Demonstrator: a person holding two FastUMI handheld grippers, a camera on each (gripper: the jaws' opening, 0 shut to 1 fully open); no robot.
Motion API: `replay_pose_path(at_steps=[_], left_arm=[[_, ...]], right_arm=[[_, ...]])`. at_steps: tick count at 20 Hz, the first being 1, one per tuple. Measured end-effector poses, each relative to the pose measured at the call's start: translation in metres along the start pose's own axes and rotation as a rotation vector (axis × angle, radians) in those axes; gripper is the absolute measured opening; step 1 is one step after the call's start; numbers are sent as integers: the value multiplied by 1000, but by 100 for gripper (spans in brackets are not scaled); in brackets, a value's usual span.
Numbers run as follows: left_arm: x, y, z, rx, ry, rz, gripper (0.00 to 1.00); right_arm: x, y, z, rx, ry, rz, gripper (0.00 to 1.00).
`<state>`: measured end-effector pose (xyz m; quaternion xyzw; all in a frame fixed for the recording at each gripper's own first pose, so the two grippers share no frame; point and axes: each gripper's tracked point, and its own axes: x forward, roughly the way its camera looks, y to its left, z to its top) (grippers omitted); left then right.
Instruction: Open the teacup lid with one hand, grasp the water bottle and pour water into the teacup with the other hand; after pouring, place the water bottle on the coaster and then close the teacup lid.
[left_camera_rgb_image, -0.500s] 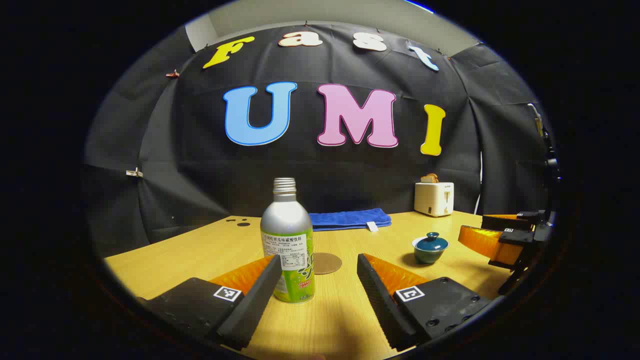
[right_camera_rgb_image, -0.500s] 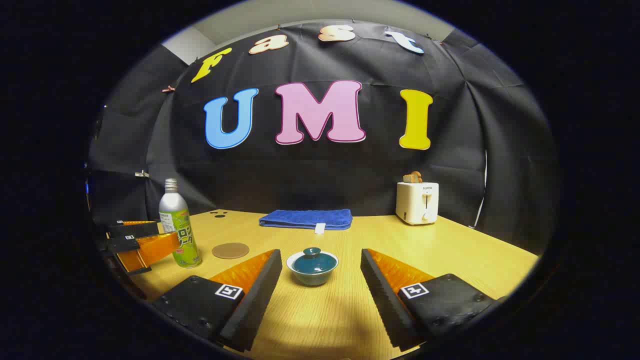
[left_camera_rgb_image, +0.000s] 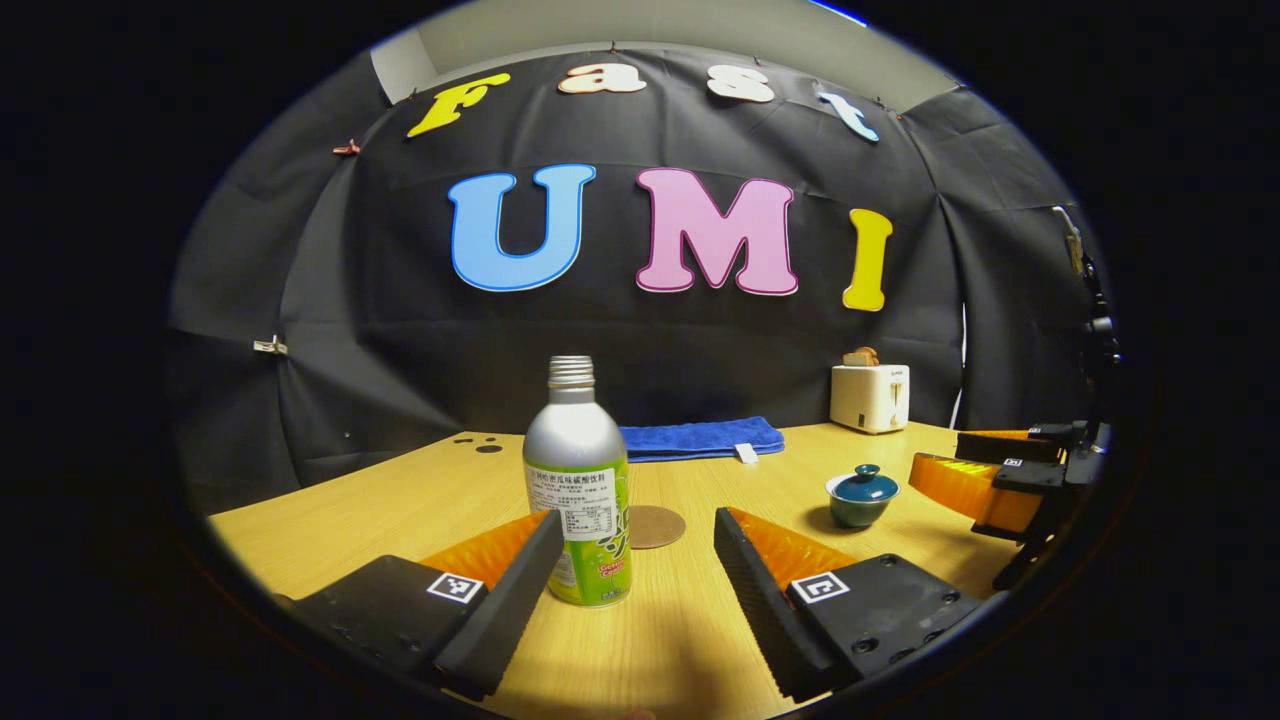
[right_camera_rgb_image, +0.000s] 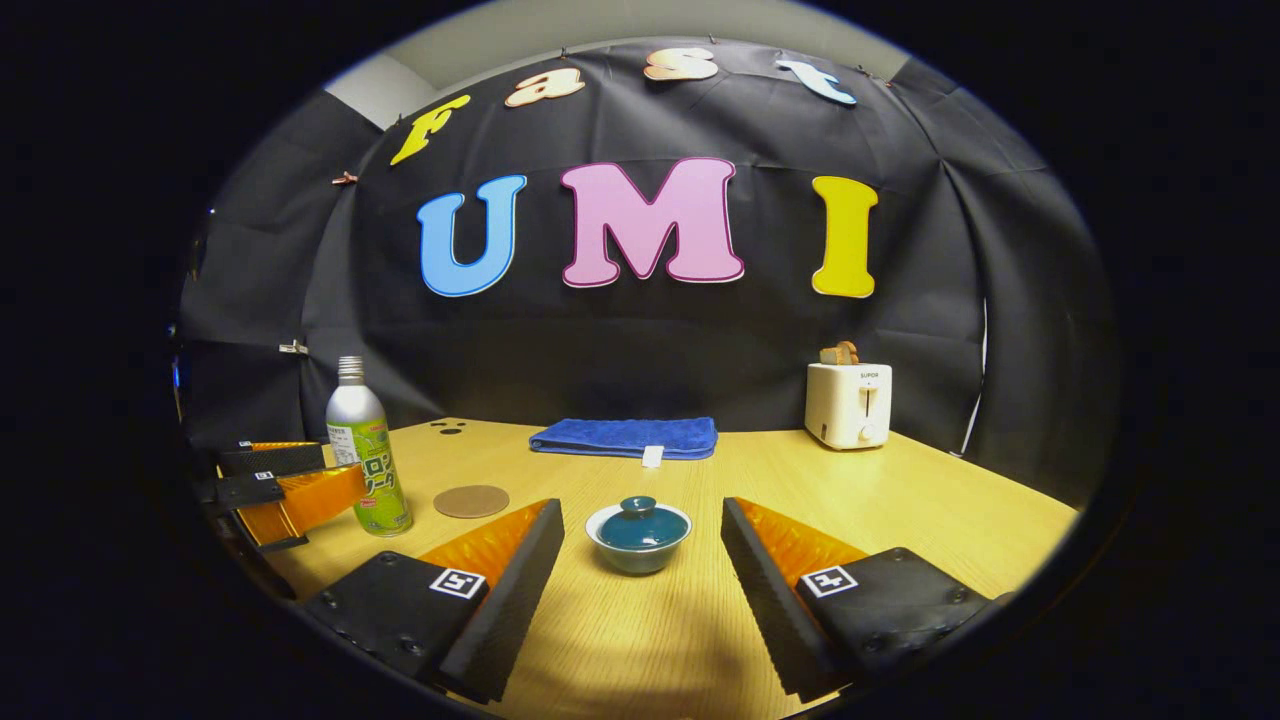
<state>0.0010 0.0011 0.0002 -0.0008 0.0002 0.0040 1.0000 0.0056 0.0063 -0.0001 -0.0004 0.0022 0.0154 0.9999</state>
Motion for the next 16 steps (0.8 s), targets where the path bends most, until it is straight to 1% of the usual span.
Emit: replay_pose_path(at_steps=[2,3,4,5,6,7,8,11,12,16], left_arm=[[-1,1,-1,-1,1,6,96],[-1,1,-2,-1,2,8,99],[0,1,-2,-1,2,10,96],[0,3,-1,-2,2,17,96],[-1,3,-2,-2,2,19,99],[-1,3,-1,-1,2,19,96],[-1,3,-1,-2,2,19,96],[-1,5,-2,-3,2,27,96],[-1,5,-2,-3,2,29,96],[0,5,-2,-3,3,29,96]], right_arm=[[2,0,0,0,0,-2,98],[3,0,0,-1,-1,-4,98],[4,0,0,-1,-1,-5,98],[5,0,-1,-1,-1,-7,98],[6,0,-1,-1,-1,-8,98],[6,0,-1,-1,-1,-8,98],[5,1,-1,0,-2,-6,98],[8,8,-1,0,-1,35,98],[12,6,-1,0,-5,38,99],[35,-6,-6,-33,31,4,98]])
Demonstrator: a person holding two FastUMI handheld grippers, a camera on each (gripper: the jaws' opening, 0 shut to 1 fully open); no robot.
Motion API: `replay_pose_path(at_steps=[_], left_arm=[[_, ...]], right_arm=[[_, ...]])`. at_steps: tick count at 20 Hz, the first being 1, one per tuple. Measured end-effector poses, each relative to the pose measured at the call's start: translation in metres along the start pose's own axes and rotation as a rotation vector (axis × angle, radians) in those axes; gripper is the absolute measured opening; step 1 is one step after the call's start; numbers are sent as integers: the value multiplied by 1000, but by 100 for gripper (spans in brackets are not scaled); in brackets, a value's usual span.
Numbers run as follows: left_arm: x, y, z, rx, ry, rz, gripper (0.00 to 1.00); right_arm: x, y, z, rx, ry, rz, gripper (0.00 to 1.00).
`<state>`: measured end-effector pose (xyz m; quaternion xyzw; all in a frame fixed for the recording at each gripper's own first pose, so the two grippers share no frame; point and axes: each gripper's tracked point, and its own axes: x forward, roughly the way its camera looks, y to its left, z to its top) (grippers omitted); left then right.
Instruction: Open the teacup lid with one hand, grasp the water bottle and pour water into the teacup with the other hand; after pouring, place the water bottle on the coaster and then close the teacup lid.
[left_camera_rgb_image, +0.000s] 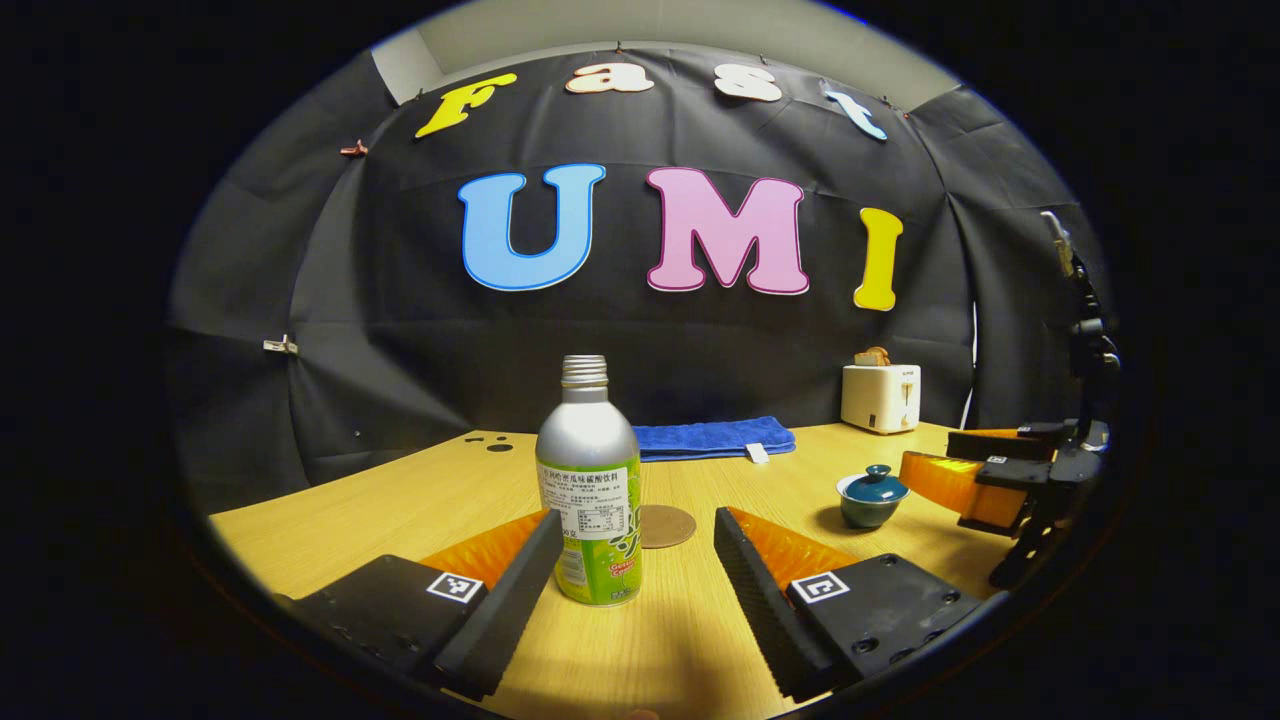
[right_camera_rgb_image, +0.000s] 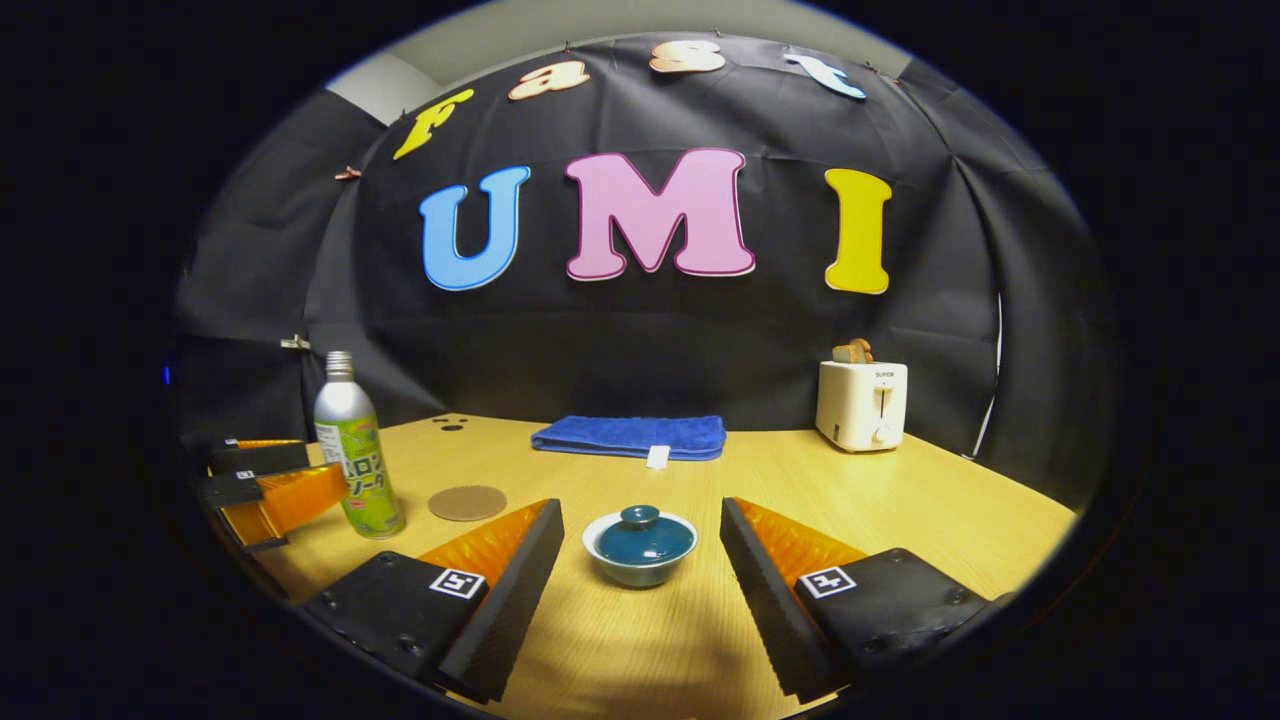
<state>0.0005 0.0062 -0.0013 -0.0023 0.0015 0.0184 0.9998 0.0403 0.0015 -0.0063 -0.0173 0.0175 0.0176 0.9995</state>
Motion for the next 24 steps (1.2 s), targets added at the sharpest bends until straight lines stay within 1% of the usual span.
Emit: replay_pose_path(at_steps=[4,7,8,9,11,13,16,18,19,21,22,23,24], left_arm=[[-1,2,0,0,-2,11,96],[-1,1,1,0,-6,13,96],[-1,2,0,0,-4,12,96],[0,2,0,0,-2,12,96],[-1,2,1,0,-1,12,96],[-1,2,2,0,-6,13,96],[-1,2,0,0,-5,13,96],[0,2,-1,-1,2,12,96],[-1,2,0,0,-1,12,96],[0,3,0,0,0,12,96],[0,3,-1,0,0,12,96],[0,3,0,0,0,13,96],[-1,3,-1,0,0,13,96]], right_arm=[[23,-3,-7,-98,51,6,97],[39,4,-12,-123,86,35,95],[43,5,-14,-120,99,42,91],[47,7,-15,-111,116,47,77],[56,7,-21,-99,144,51,67],[61,8,-24,-101,167,58,67],[66,10,-29,-145,195,70,67],[65,15,-32,-156,215,80,61],[65,15,-29,-160,214,82,54],[65,19,-30,-163,220,93,51],[67,17,-30,-170,219,87,46],[66,16,-30,-174,227,87,31],[68,16,-30,-178,226,89,34]])
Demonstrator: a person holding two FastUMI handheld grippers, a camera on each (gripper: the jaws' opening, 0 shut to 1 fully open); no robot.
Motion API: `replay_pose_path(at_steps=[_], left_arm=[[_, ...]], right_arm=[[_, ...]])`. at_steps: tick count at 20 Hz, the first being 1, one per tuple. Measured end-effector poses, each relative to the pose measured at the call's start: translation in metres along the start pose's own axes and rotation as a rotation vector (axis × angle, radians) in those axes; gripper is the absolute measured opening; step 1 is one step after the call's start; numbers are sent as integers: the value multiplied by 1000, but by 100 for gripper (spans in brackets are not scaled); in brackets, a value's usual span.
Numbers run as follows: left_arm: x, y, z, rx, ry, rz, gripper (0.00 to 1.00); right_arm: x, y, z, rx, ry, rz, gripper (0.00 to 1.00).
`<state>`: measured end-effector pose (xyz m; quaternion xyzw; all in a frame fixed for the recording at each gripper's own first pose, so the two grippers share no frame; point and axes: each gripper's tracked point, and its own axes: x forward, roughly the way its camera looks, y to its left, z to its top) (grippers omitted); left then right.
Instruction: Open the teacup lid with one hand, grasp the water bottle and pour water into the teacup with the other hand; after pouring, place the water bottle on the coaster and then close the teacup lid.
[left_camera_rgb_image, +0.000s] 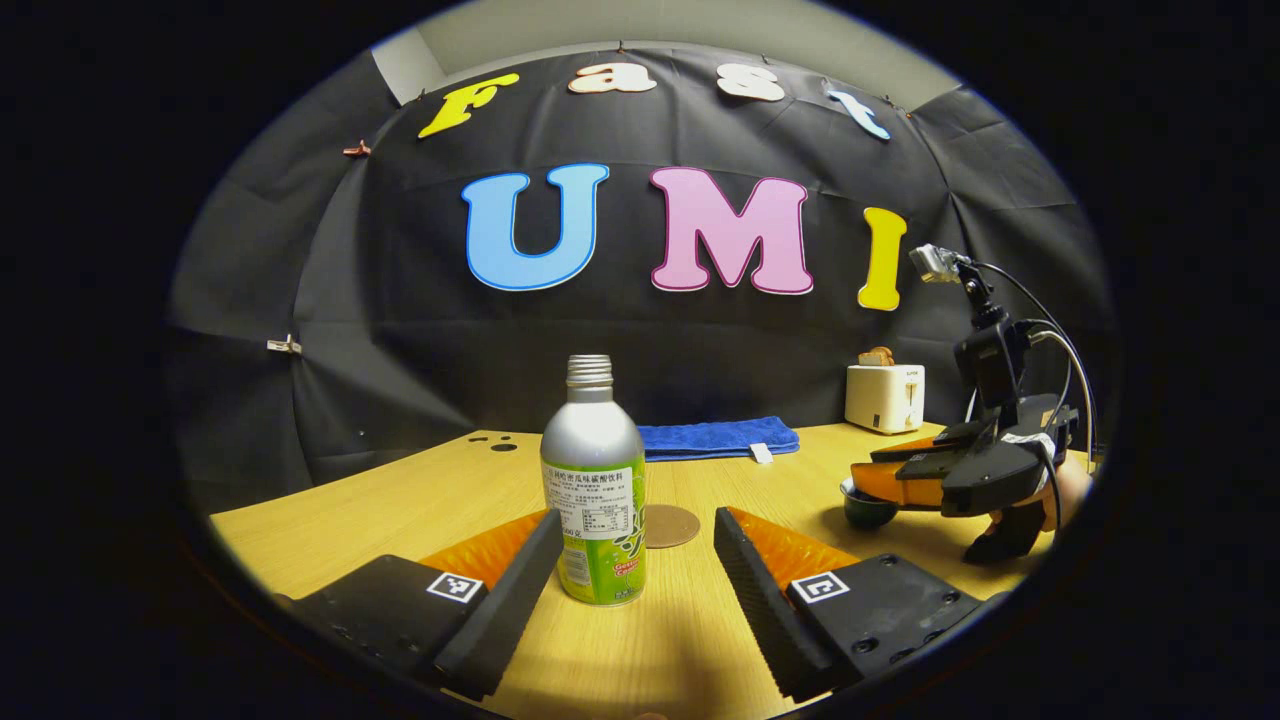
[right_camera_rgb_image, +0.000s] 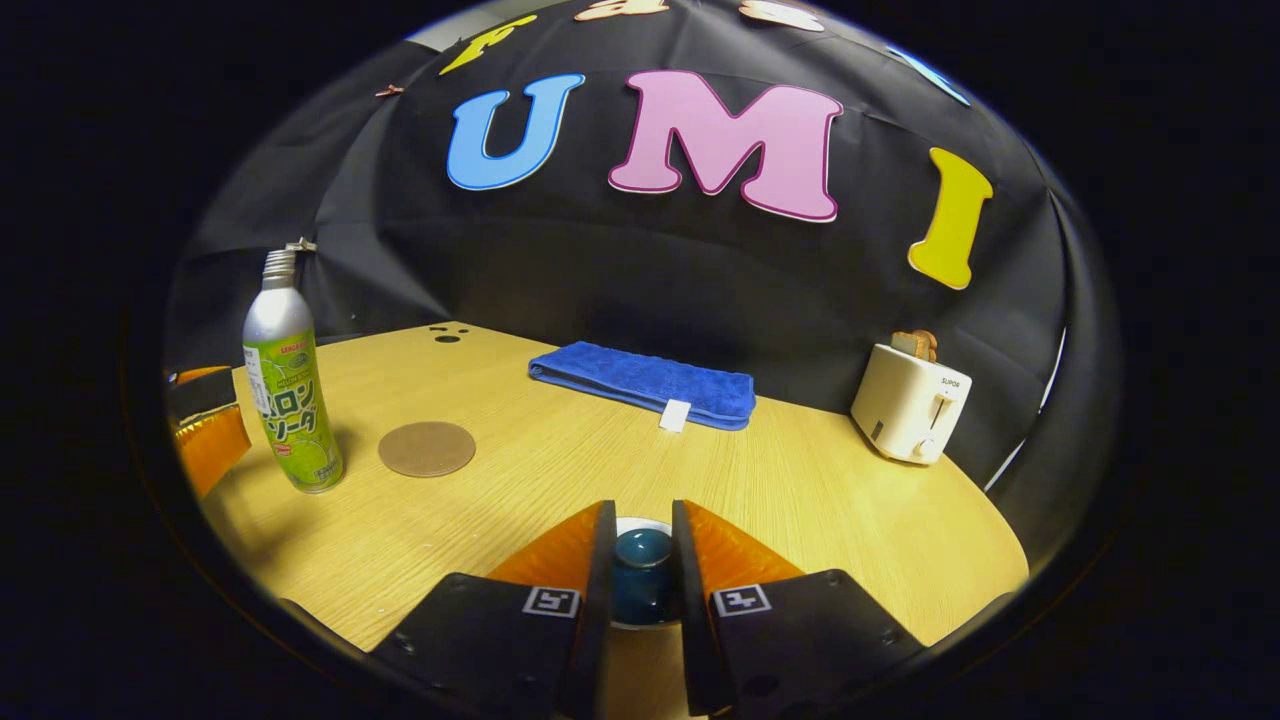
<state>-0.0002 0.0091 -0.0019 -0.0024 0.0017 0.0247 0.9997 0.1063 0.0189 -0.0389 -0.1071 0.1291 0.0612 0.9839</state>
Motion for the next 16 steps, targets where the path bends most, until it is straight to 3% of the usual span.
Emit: replay_pose_path(at_steps=[4,9,16], left_arm=[[1,6,0,1,0,14,96],[6,31,0,2,1,82,96],[37,28,0,10,-2,17,96]], right_arm=[[-5,0,3,-6,8,1,30],[-24,-18,36,16,-80,-29,27],[-69,-36,31,118,-139,-25,27]])
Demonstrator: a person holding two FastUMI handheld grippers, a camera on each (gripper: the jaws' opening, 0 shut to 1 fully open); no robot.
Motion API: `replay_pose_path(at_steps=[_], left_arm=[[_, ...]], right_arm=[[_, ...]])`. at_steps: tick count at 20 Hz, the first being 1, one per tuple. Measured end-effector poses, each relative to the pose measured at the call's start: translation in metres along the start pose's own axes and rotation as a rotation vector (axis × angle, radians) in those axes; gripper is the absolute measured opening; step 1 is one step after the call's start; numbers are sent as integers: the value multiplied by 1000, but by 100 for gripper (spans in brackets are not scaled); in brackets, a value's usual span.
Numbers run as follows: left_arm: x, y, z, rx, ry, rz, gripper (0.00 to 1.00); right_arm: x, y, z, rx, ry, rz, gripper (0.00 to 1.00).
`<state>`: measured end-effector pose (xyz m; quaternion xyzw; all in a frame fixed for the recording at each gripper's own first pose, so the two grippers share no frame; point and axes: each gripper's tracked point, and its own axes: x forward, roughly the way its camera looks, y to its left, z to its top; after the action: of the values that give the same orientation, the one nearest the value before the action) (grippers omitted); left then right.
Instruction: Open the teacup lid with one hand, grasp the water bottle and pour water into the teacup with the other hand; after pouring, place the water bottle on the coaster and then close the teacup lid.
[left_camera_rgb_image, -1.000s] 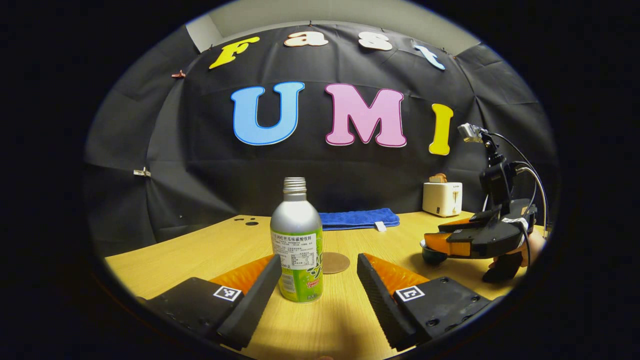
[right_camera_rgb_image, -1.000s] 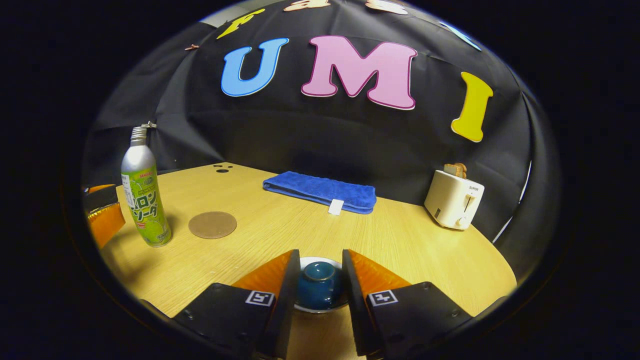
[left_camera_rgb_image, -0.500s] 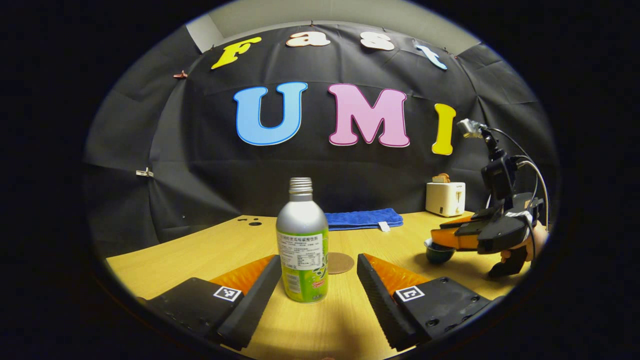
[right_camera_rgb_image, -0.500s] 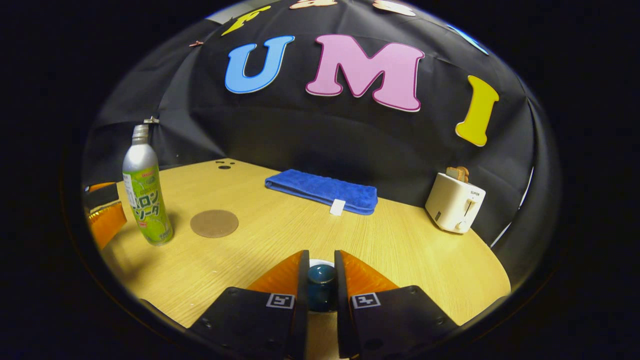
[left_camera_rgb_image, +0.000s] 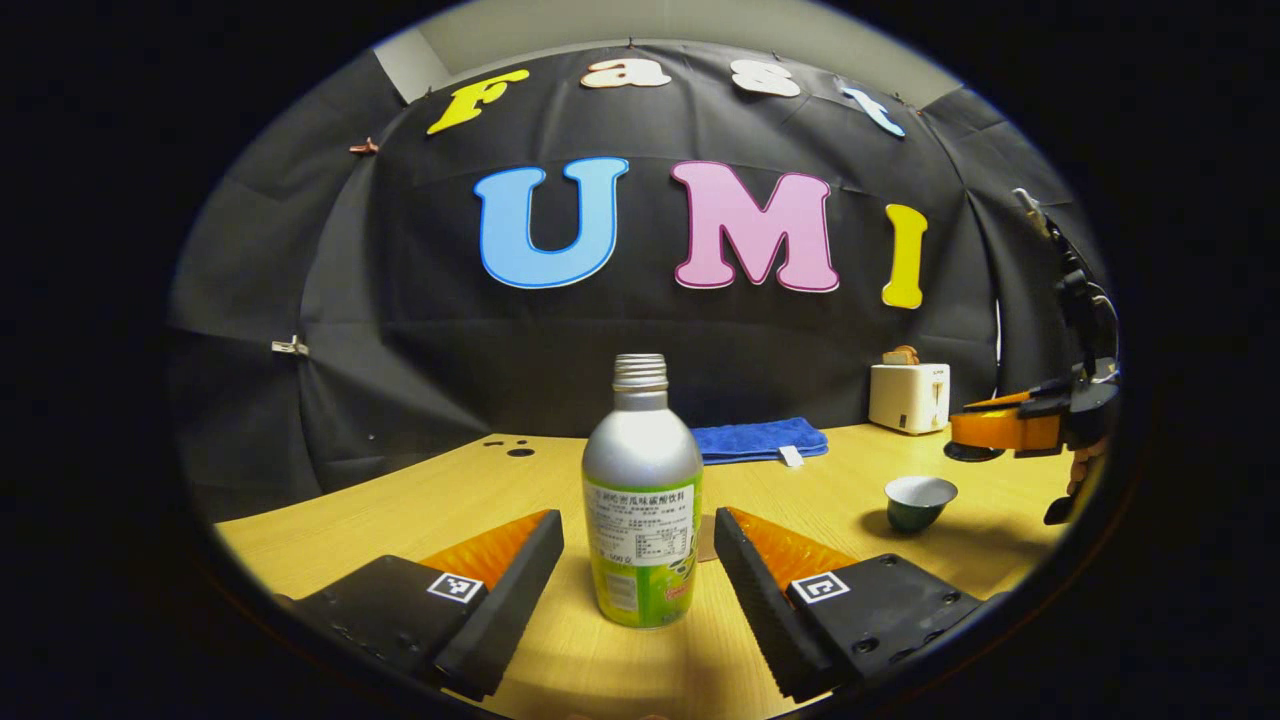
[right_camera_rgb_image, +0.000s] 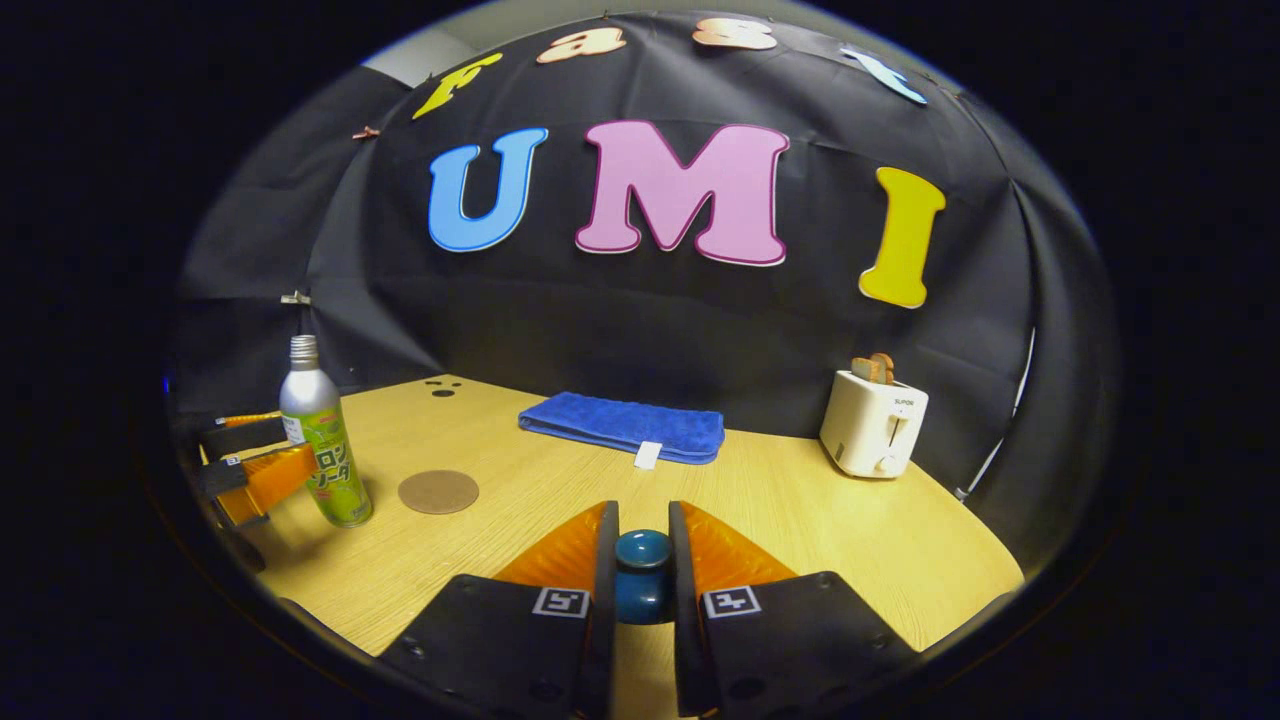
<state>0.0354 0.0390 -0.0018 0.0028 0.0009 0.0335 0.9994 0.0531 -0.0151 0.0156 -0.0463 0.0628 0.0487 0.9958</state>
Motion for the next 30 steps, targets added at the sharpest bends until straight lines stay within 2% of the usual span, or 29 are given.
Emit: replay_pose_path(at_steps=[3,4,5,8,12,13,17,20,22,26,30], left_arm=[[16,-5,1,15,-3,-29,96],[24,-5,1,19,-2,-35,96],[32,-6,2,18,-5,-46,96],[50,-8,2,14,-6,-67,96],[60,-12,2,44,-5,-76,92],[62,-14,2,44,-4,-82,84],[61,-18,2,49,-1,-86,82],[59,-36,3,81,5,-138,81],[60,-46,13,134,-6,-156,81],[75,-70,32,355,-25,-198,81],[89,-97,31,499,-9,-264,81]], right_arm=[[-16,-12,-17,52,4,-4,27],[-19,-19,-24,57,10,-14,22],[-22,-24,-29,63,16,-22,27],[-25,-31,-41,100,32,-23,27],[-27,-33,-35,123,-21,-22,27],[-28,-33,-32,125,-36,-20,27],[-33,-35,-22,130,-104,-20,27],[-31,-39,-23,86,-116,-39,27],[-31,-40,-22,90,-119,-43,27],[-31,-48,-23,90,-118,-62,27],[-33,-66,-24,93,-119,-90,27]])
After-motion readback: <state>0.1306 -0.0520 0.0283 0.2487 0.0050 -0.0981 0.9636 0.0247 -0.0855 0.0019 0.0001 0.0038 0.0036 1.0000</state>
